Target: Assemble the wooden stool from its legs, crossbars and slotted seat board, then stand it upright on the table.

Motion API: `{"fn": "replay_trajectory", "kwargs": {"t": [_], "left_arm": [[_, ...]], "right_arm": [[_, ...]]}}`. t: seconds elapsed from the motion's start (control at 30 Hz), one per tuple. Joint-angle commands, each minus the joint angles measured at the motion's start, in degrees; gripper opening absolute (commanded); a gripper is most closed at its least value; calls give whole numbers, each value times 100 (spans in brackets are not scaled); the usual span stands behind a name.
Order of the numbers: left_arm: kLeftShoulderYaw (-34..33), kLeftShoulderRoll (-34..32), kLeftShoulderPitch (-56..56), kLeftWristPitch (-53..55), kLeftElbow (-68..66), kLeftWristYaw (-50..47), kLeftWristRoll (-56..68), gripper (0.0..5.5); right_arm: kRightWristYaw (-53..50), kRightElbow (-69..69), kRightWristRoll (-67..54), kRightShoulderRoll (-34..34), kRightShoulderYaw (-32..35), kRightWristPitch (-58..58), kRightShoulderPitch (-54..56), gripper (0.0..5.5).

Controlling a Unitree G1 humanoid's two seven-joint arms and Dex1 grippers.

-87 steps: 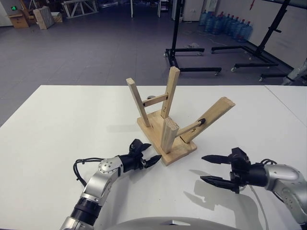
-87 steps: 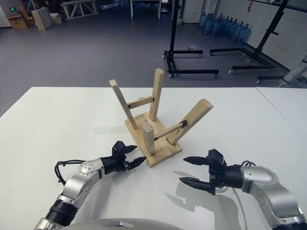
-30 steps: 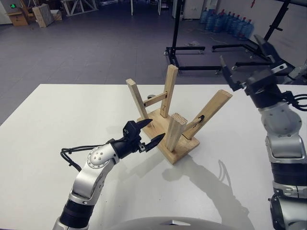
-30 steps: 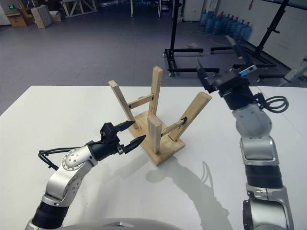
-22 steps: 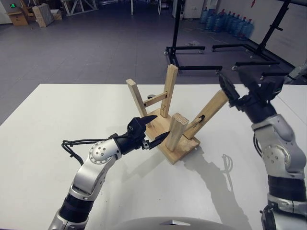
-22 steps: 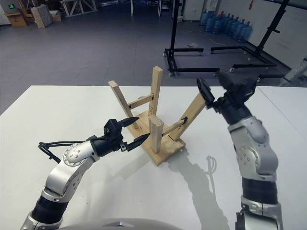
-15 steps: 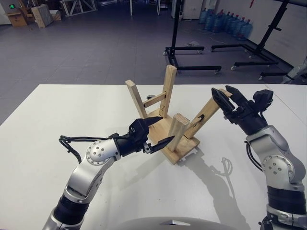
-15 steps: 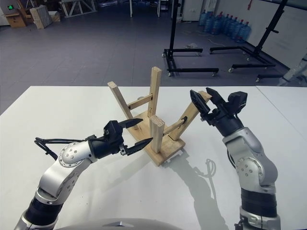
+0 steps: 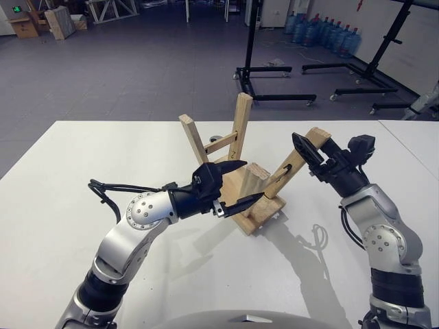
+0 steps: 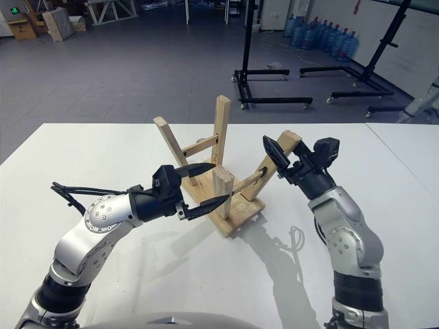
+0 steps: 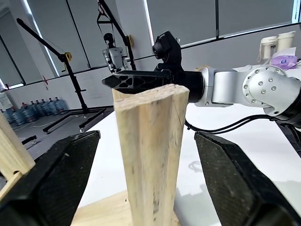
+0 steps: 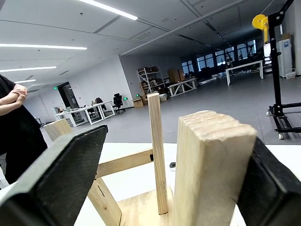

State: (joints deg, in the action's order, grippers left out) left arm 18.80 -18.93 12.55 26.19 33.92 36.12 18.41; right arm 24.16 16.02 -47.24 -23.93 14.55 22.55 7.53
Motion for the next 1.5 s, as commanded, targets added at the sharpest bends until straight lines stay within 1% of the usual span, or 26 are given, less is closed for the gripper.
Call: {"fn": "replay_trajectory", "kwargs": {"t": [0.03, 0.2, 0.37, 0.53, 0.77, 1.0, 1.13, 1.2, 1.27, 1.37, 1.5], "left_arm": [[207, 242, 306, 70, -315, -313, -301, 367], [253, 585, 645, 38, -867, -775, -723, 367], [364, 621, 670, -37, -1062, -723, -872, 367], [454, 582, 638, -125, -1236, -614, -935, 367], [662, 691, 827, -249, -1541, -497, -1022, 367], [714, 740, 1014, -535, -1991, -390, -1124, 367], [715, 727, 1039, -649, -2174, -348, -1172, 367], [702, 707, 990, -661, -2236, -336, -1174, 367], [678, 689, 941, -661, -2270, -337, -1166, 367], [657, 685, 935, -661, -2292, -336, -1144, 367], [643, 670, 961, -689, -2327, -309, -1137, 367]], "right_arm": [[130, -94, 131, 94, -220, 74, 252, 407], [222, 127, 295, 125, -360, 9, 161, 407], [225, 441, 654, 188, -609, -115, 91, 407], [225, 765, 1456, 122, -1224, -161, 131, 407], [518, 963, 2026, 102, -2044, -67, 173, 407], [896, 1119, 1996, 297, -2509, -2, 436, 407], [970, 1084, 2026, 364, -2607, 7, 536, 407], [949, 893, 2316, 258, -2683, -49, 478, 407], [997, 648, 2770, 21, -2895, -53, 422, 407], [1408, 425, 3405, -603, -3516, 356, 372, 407], [1624, 288, 3635, -1080, -3876, 787, 420, 407]]}}
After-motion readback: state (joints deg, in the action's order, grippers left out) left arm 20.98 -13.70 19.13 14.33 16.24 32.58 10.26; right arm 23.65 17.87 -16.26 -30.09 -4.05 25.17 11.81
